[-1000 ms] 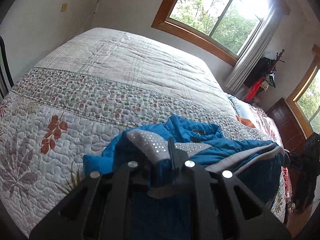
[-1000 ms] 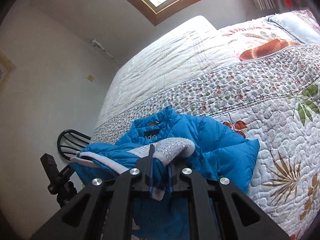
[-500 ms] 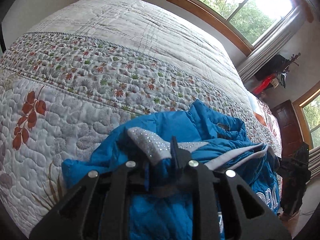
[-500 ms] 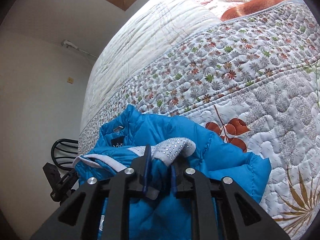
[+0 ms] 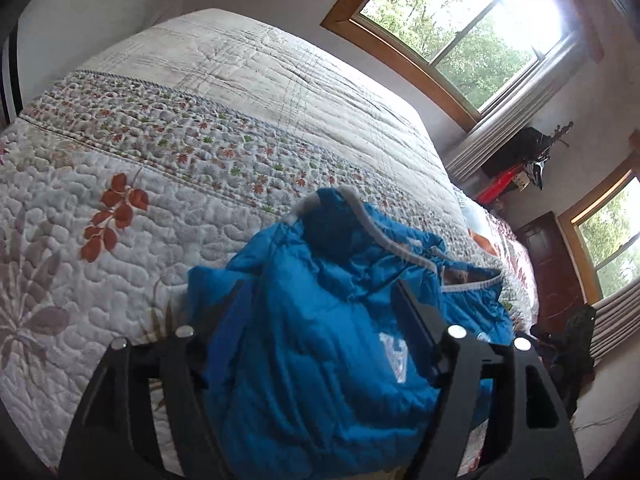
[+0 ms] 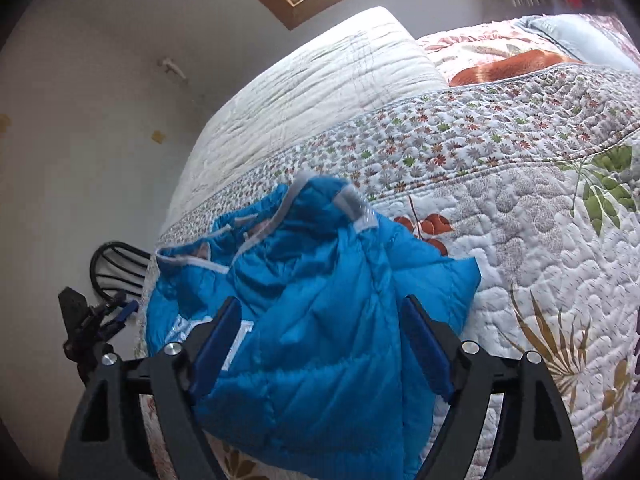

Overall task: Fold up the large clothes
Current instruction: 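Lay the lifted hem over the collar with both tools and release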

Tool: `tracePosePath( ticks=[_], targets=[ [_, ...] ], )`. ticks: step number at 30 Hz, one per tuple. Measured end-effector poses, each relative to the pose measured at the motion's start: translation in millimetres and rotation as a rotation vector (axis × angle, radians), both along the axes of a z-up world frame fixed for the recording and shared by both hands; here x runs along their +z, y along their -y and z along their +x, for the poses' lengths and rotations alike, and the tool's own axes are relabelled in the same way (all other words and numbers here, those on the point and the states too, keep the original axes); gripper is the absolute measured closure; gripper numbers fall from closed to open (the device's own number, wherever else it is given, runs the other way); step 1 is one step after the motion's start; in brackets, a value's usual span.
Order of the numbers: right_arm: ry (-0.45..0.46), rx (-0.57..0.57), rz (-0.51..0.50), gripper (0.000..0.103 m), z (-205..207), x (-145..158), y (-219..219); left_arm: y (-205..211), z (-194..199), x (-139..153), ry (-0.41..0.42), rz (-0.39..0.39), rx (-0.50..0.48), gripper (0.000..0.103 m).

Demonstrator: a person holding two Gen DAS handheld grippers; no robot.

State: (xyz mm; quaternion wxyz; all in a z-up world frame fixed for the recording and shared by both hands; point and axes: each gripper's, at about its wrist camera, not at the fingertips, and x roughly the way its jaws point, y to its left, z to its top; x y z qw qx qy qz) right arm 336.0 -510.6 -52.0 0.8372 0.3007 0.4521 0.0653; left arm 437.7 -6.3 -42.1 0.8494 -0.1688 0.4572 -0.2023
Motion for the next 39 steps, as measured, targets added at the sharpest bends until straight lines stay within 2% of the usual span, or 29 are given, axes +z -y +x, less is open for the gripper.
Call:
tracePosePath(
  ticks=[3, 5, 6, 7, 8, 9, 10, 11, 13, 15, 17, 20, 22, 24, 26, 27, 29, 31, 32, 34, 37, 39],
  targets=[
    [-0.033, 0.036, -0.066, 0.021, -10.5, -14.7, -17.7, -4.3, -23.3, -18.0, 0.008, 0.095, -0.020, 0.027],
    [-0.049, 0.046, -0.110, 0.021, -14.4, -25.0, -26.2, -1.4, -34.3, -31.8, -0.015, 0.096, -0.052, 0.027],
    [-0.050, 0.043, -0.125, 0.026, -16.4, -28.5, -29.7, 2.4, -39.7, -38.1, -0.024, 0.090, -0.066, 0.028],
    [-0.052, 0.041, -0.135, 0.037, -17.2, -29.8, -33.1, 6.2, -44.2, -42.5, -0.023, 0.093, -0.068, 0.033],
    [-0.056, 0.037, -0.151, 0.045, -17.8, -29.8, -36.6, 10.9, -47.8, -45.7, -0.016, 0.110, -0.061, 0.044],
    [-0.057, 0.037, -0.154, 0.068, -18.4, -28.8, -39.1, 14.8, -50.1, -48.3, -0.004, 0.135, -0.051, 0.052],
    [-0.050, 0.032, -0.148, 0.081, -19.4, -25.9, -40.4, 19.2, -51.9, -47.9, 0.010, 0.155, -0.048, 0.070],
    [-0.035, 0.025, -0.137, 0.085, -21.1, -21.2, -40.4, 22.2, -52.6, -46.5, 0.019, 0.152, -0.056, 0.083],
    [0.008, 0.016, -0.098, 0.093, -27.8, -9.8, -35.9, 22.1, -56.7, -38.2, 0.048, 0.126, -0.044, 0.092],
    [0.035, -0.008, -0.059, 0.094, -33.7, -3.8, -27.4, 20.9, -60.5, -26.0, 0.094, 0.102, -0.037, 0.094],
    [0.017, -0.035, -0.029, 0.094, -30.7, -11.7, -17.7, 20.0, -58.2, -24.4, 0.107, 0.096, -0.030, 0.094],
    [-0.068, -0.042, 0.006, 0.094, -18.7, -44.2, -12.7, 21.0, -40.7, -51.7, 0.022, 0.106, -0.042, 0.092],
    [-0.073, -0.041, 0.041, 0.093, -15.9, -59.1, -10.5, 22.6, -35.4, -68.9, 0.002, 0.112, -0.062, 0.088],
    [-0.065, -0.028, 0.035, 0.092, -16.6, -59.9, -10.9, 22.6, -35.6, -74.2, 0.007, 0.128, -0.069, 0.084],
    [-0.068, -0.001, -0.020, 0.091, -16.3, -53.8, -15.5, 22.7, -35.4, -72.8, 0.004, 0.148, -0.079, 0.082],
    [-0.070, 0.013, -0.058, 0.088, -16.2, -48.3, -18.9, 22.9, -34.5, -69.7, -0.004, 0.166, -0.083, 0.080],
    [-0.073, 0.018, -0.132, 0.079, -15.0, -35.1, -24.4, 19.0, -31.0, -60.8, -0.021, 0.194, -0.083, 0.069],
    [-0.050, 0.000, -0.197, 0.052, -13.4, -18.2, -24.2, 12.6, -26.4, -46.8, -0.002, 0.211, -0.069, 0.065],
    [-0.034, -0.008, -0.219, 0.048, -9.2, -10.4, -23.2, 10.5, -24.4, -37.6, 0.019, 0.216, -0.056, 0.055],
    [-0.024, -0.041, -0.259, 0.041, 4.7, 2.1, -21.2, 10.7, -11.1, -23.4, 0.052, 0.230, -0.037, 0.045],
    [-0.041, -0.030, -0.225, 0.032, 40.0, 2.8, -16.8, 25.6, 18.4, -21.2, 0.031, 0.242, -0.061, 0.044],
    [-0.067, -0.041, -0.237, 0.032, 63.6, -5.2, -16.1, 39.4, 36.4, -25.8, 0.012, 0.238, -0.076, 0.044]
  ],
)
